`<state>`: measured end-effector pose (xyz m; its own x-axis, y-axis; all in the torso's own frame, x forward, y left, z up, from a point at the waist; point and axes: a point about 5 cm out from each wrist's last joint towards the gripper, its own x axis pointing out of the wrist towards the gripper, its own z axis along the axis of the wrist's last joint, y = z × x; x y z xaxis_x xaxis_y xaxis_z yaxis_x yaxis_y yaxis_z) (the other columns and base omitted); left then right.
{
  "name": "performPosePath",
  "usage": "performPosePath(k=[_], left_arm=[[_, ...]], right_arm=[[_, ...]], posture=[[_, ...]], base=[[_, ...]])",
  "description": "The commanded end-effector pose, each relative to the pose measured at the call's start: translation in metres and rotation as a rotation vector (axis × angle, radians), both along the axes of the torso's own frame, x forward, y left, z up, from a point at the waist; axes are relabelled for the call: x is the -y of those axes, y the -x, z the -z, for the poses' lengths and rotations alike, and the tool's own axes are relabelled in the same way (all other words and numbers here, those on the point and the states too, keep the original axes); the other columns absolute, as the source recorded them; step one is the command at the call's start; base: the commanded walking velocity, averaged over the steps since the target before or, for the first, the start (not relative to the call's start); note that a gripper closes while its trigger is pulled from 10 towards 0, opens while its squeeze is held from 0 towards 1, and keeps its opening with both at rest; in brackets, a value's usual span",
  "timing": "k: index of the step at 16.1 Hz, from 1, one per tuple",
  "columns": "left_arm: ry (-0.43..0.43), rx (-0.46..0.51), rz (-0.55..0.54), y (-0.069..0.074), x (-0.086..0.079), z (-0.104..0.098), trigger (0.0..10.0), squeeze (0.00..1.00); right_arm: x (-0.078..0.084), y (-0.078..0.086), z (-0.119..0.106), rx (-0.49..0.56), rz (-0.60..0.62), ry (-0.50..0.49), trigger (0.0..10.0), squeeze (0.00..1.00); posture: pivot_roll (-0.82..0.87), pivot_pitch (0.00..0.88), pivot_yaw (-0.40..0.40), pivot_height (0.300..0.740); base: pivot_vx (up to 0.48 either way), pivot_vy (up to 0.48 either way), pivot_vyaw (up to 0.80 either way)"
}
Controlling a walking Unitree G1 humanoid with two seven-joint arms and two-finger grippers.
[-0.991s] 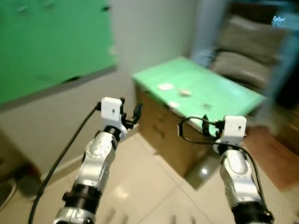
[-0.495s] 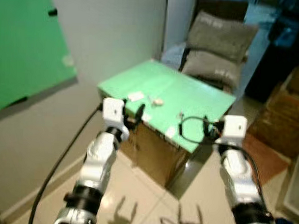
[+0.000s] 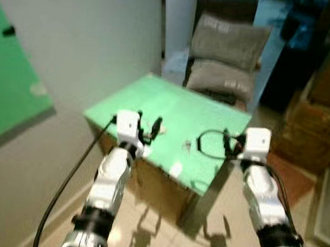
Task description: Hang keys on a hook
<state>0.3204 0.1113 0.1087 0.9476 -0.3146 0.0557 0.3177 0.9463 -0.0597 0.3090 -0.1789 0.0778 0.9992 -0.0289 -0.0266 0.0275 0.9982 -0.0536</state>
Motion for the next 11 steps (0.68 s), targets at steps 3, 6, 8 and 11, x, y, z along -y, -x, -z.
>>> performPosePath(k=[3, 6, 8, 11], left_arm=[[-0.018, -0.009, -0.065, -0.0046, -0.0137, -0.0007, 10.0, 0.00], [-0.019, -0.009, -0.078, -0.0057, -0.0137, -0.0008, 10.0, 0.00], [-0.021, -0.010, -0.076, -0.0056, -0.0120, -0.0002, 10.0, 0.00], [-0.024, -0.014, -0.078, -0.0067, -0.0121, 0.0006, 10.0, 0.00]], right_arm=[[-0.0097, -0.0028, -0.0022, 0.002, -0.027, -0.008, 10.0, 0.00], [-0.0088, -0.0050, -0.0035, 0.000, -0.030, -0.004, 10.0, 0.00], [-0.0090, -0.0052, -0.0034, 0.000, -0.031, -0.004, 10.0, 0.00], [-0.0089, -0.0056, -0.0027, -0.005, -0.033, -0.002, 10.0, 0.00]], posture=[[-0.06, 0.000, 0.021, 0.740], [-0.06, 0.000, 0.025, 0.740], [-0.06, 0.000, 0.023, 0.740], [-0.06, 0.000, 0.024, 0.740]], base=[[0.000, 0.000, 0.00], [0.000, 0.000, 0.00], [0.000, 0.000, 0.00], [0.000, 0.000, 0.00]])
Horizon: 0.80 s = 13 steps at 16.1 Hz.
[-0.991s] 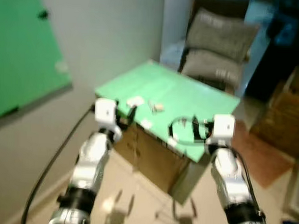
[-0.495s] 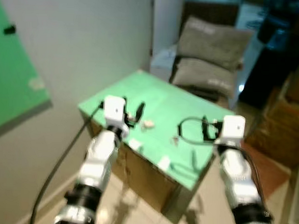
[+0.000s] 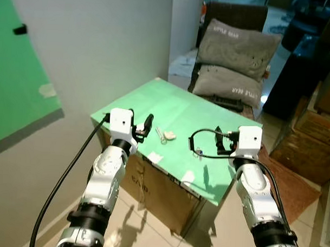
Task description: Hang keys on a hook
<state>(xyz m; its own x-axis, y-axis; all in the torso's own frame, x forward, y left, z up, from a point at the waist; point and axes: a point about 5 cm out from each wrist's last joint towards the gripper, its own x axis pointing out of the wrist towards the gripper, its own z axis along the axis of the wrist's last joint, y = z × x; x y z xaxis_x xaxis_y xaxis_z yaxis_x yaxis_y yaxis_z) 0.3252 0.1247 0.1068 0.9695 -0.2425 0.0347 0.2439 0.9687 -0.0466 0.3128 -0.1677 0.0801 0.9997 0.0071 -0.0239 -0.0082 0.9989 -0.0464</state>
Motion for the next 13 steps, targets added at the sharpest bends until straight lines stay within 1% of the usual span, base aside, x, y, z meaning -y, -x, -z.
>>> performPosePath(k=[1, 11, 12, 13], left_arm=[[-0.008, 0.002, -0.002, -0.0020, 0.0016, -0.0010, 10.0, 0.00], [-0.018, -0.003, -0.001, -0.0006, 0.0012, 0.0006, 10.0, 0.00], [0.011, 0.004, 0.019, 0.0000, 0.0025, -0.0008, 10.0, 0.00], [0.007, 0.013, 0.033, 0.0002, 0.0039, -0.0021, 10.0, 0.00]], right_arm=[[0.0025, -0.0019, -0.0004, -0.008, 0.002, 0.006, 10.0, 0.00], [-0.0005, -0.0028, -0.0005, -0.011, -0.018, 0.012, 10.0, 0.00], [-0.0010, -0.0033, -0.0001, -0.017, -0.021, 0.007, 10.0, 0.00], [-0.0010, -0.0034, 0.0001, -0.021, -0.023, 0.003, 10.0, 0.00]], posture=[[-0.06, 0.000, 0.025, 0.740], [-0.05, 0.000, 0.015, 0.740], [-0.05, 0.000, 0.015, 0.740], [-0.05, 0.000, 0.011, 0.740]], base=[[0.000, 0.000, 0.00], [0.000, 0.000, 0.00], [0.000, 0.000, 0.00], [0.480, 0.000, -0.76]])
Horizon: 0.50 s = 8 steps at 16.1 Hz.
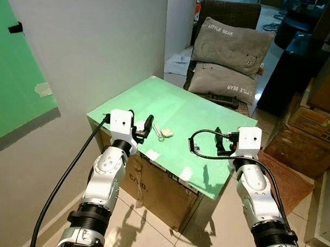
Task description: Hang keys on a hook
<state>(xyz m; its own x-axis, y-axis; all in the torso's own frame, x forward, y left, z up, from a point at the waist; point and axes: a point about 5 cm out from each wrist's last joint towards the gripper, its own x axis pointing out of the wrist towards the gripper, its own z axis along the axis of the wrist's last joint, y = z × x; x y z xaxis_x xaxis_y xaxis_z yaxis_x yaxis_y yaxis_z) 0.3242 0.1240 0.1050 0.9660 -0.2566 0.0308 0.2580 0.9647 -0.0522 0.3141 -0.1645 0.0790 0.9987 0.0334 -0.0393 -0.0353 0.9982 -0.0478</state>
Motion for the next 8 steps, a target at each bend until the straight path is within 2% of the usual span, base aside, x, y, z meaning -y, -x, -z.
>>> performPosePath(k=[1, 7, 8], left_arm=[[-0.010, 0.025, 0.016, -0.0009, 0.0038, -0.0047, 10.0, 0.00], [-0.002, 0.023, 0.029, -0.0012, 0.0034, -0.0046, 10.0, 0.00], [-0.003, 0.022, 0.028, -0.0019, 0.0031, -0.0049, 10.0, 0.00]], right_arm=[[0.0013, -0.0016, -0.0007, -0.006, 0.000, -0.002, 10.0, 0.00], [-0.0010, -0.0016, -0.0001, -0.005, -0.002, -0.008, 10.0, 0.00], [-0.0015, -0.0016, -0.0009, 0.001, -0.002, -0.008, 10.0, 0.00]], posture=[[-0.05, 0.000, 0.011, 0.740], [-0.05, 0.000, 0.020, 0.740], [-0.06, 0.000, 0.025, 0.740]], base=[[0.480, 0.000, -0.74], [0.480, 0.000, -0.74], [0.480, 0.000, 0.00]])
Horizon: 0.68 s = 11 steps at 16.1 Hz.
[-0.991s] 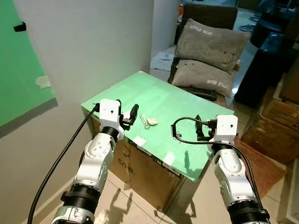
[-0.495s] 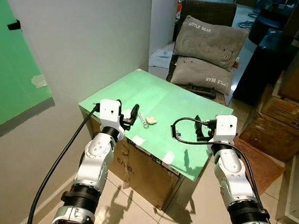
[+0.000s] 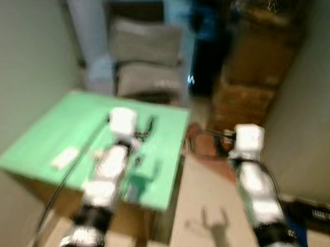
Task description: Hang keys on a hook
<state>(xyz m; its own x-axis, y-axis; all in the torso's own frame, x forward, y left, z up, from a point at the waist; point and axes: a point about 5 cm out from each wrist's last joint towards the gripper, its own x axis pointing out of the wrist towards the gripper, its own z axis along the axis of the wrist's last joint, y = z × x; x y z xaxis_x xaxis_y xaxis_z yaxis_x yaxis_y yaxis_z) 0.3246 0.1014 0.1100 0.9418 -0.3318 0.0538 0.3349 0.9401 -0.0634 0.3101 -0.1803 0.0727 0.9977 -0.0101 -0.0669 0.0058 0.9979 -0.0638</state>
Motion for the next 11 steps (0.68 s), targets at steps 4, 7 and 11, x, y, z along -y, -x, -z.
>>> performPosePath(k=[4, 7, 11], left_arm=[[-0.025, -0.056, -0.140, -0.005, -0.025, 0.007, 10.0, 0.00], [-0.027, -0.054, -0.152, -0.006, -0.029, 0.007, 10.0, 0.00], [-0.077, -0.069, -0.099, -0.003, -0.030, 0.010, 10.0, 0.00]], right_arm=[[-0.015, -0.003, -0.005, 0.025, -0.037, -0.022, 10.0, 0.00], [-0.021, -0.001, -0.007, 0.032, -0.096, -0.039, 10.0, 0.00], [-0.023, 0.002, 0.001, -0.010, -0.092, -0.041, 10.0, 0.00]], posture=[[-0.06, 0.000, 0.030, 0.740], [-0.06, 0.000, 0.027, 0.740], [-0.05, 0.000, 0.025, 0.740]], base=[[0.355, 0.000, 0.00], [0.000, 0.000, 0.23], [0.000, 0.000, 0.34]])
